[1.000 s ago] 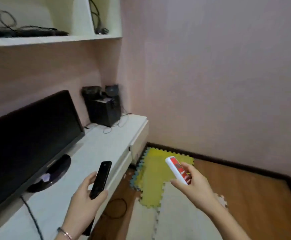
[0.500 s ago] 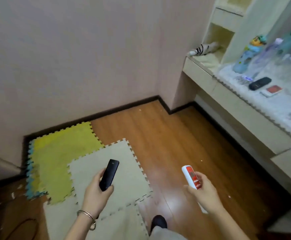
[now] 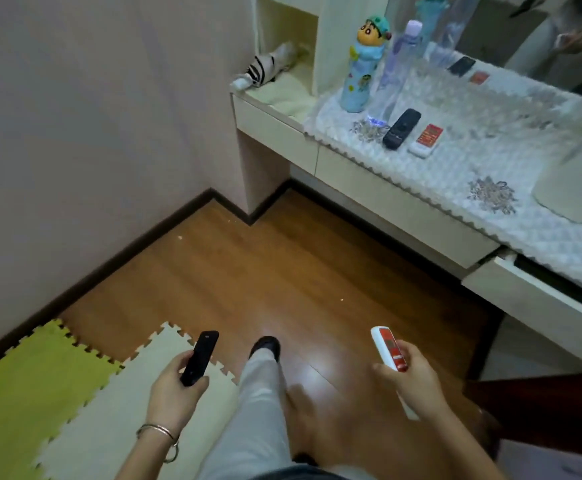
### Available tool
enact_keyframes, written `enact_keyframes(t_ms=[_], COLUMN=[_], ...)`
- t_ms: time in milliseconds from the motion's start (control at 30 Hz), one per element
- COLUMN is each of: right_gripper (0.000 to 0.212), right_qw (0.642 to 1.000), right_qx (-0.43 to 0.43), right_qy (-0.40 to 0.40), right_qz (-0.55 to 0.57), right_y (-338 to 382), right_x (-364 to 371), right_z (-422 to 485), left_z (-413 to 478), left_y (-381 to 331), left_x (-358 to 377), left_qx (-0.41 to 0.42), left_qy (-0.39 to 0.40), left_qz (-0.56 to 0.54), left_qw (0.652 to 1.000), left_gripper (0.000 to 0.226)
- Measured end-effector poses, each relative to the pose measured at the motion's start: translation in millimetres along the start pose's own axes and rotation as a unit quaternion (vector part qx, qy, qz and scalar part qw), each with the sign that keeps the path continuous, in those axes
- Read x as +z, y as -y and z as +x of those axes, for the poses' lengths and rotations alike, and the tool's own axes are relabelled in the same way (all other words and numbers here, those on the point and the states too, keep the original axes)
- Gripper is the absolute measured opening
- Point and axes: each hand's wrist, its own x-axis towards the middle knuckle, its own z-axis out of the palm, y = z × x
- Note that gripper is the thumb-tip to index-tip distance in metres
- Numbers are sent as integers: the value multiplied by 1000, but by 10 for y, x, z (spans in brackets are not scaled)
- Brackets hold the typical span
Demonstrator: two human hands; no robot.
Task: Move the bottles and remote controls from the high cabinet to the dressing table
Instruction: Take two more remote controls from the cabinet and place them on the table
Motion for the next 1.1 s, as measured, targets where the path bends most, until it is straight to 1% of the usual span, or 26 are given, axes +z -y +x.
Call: enact_keyframes(t_ms=[133, 200, 333, 467, 600, 667, 767, 833, 967, 1100], right_gripper=[62, 61, 65, 67, 67, 64, 65, 65, 63, 63], right_qw=[998, 996, 994, 990, 983, 977, 967, 962, 963, 972], right_qx=[35, 49, 43, 44, 105, 140, 191, 209, 201, 144], right_qy=[-40, -52, -81, -104, -121, -124, -122, -124, -127, -134], right_qz=[40, 52, 54, 80, 93, 100, 115, 127, 127, 125], right_y=[328, 567, 1088, 1356, 1340, 1258, 1189, 1183, 1293, 1564], right_x=[134, 196, 243, 179, 139, 117, 62, -16, -365, -903], right_z=[455, 657, 1068, 1326, 1482, 1567, 1737, 1913, 2321, 2686], left_z=[816, 1194, 1899, 2386, 2654, 2741, 2874, 2950, 2993, 2919], left_y=[-500, -830, -1487, -2070, -2500, -2648, -2849, -3027, -3572, -4236], left_x=[-23, -95, -228, -193, 68, 254, 564, 807, 1294, 1728], left_qx=[36, 58, 107, 141, 180, 186, 193, 198, 220, 302], left_qy=[46, 67, 84, 98, 135, 158, 191, 212, 260, 301], left_qz=[48, 60, 89, 110, 128, 139, 148, 161, 189, 179], left_qw=[997, 994, 987, 979, 966, 960, 951, 943, 921, 886], left_gripper=[51, 49, 50, 39, 42, 46, 49, 50, 48, 45])
